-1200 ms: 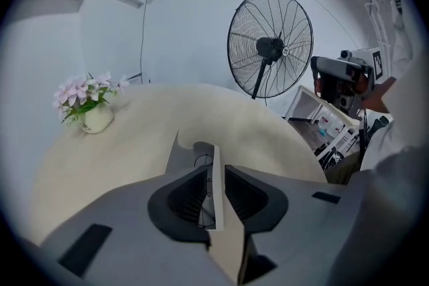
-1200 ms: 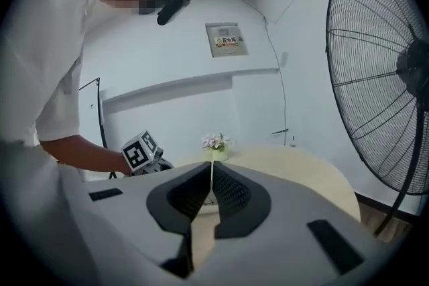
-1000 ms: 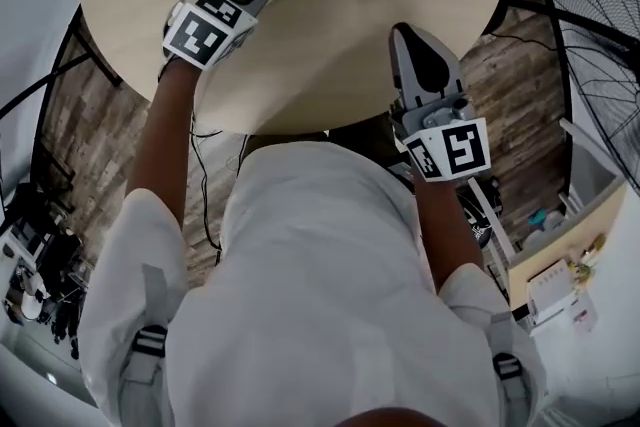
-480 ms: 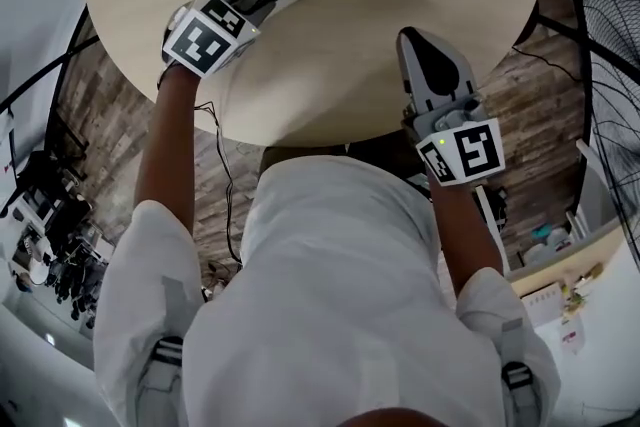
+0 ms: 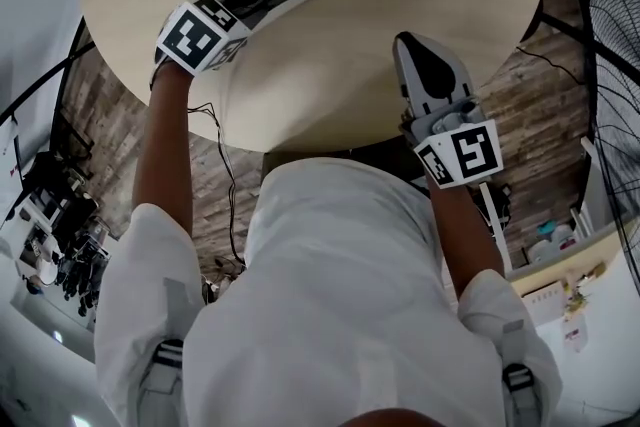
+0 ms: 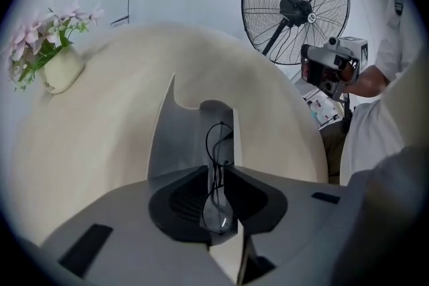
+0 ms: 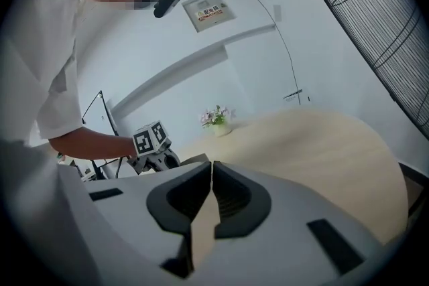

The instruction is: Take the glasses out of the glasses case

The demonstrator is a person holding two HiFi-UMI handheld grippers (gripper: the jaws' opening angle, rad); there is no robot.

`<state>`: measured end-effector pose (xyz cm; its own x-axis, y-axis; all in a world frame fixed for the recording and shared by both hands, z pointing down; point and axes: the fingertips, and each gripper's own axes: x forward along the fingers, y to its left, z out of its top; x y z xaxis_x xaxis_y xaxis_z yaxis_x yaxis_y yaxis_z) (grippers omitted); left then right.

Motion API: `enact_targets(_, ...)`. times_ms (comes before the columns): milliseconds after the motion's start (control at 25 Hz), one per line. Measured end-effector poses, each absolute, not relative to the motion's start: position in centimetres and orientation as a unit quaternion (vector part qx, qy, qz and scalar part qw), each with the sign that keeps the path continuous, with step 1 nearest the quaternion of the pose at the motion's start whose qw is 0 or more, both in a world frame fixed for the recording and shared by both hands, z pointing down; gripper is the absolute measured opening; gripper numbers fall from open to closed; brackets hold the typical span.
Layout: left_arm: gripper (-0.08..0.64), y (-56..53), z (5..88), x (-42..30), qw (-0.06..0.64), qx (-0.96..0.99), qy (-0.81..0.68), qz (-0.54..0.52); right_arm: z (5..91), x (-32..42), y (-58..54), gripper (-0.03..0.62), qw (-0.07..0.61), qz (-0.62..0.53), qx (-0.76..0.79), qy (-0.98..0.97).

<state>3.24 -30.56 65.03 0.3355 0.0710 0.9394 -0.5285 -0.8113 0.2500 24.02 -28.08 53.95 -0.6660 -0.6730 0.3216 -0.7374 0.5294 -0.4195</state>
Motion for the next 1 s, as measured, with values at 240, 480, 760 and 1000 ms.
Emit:
enact_targets(240,0.055,-30.1,63.7,1.3,0.292,0.765,-0.128,0.560,52.8,21.4,-27.5,0.026,0.063,0.271,0.398,-0.874)
enact_targets(480,0.034,-30.8,64.6,3.6,0.288,0.765,-0.124,0.563,53.9,23.7,-28.0,0.026,0.062,0.267,0.406,-0.872)
enact_targets(760,0.031,-33.1,60.8,2.3,0.240,0.794,-0.173,0.531,52.3,22.6,-27.8,0.026,0.063,0.245,0.422,-0.871)
enact_targets(1000,0.029,-33.8,52.8,1.5,0.202,0.849,-0.230,0.431,48.3,20.9,-26.5,0.026,0.060,0.198,0.438,-0.875)
